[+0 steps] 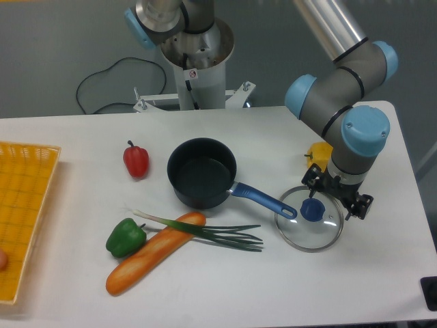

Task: Pick up the green onion
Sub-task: 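Move the gripper from the glass lid over toward the green onion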

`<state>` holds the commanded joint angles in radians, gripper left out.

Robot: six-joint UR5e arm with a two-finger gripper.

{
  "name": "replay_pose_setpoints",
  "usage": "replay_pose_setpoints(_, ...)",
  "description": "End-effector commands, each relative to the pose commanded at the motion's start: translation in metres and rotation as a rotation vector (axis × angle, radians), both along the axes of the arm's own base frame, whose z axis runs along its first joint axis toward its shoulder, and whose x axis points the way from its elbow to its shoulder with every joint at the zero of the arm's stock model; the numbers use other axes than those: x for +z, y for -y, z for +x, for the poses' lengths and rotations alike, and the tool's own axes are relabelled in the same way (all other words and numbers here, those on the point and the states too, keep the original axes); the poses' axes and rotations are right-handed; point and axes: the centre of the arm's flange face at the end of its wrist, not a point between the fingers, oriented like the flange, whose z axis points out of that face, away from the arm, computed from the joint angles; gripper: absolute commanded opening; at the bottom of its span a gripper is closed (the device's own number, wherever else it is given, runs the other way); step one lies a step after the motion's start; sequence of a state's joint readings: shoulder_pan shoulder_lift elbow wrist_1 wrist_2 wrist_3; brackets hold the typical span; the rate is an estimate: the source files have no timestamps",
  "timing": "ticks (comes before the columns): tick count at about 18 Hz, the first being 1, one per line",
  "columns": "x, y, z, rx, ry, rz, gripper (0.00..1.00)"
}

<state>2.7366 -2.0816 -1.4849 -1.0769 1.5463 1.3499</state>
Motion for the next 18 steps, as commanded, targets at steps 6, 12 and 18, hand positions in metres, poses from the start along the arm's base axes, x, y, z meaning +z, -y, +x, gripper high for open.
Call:
replay_pose_setpoints(6,0.026,-0.003,0.010,-0.008,-0.026,0.018,1.00)
replay_pose_setpoints(12,0.033,-0.033,0.048,-0.055,-0.031,0.008,1.00)
replay_pose_setpoints(18,0.034,-0.054,0.067,0.056,-0.022,0.025,1.00)
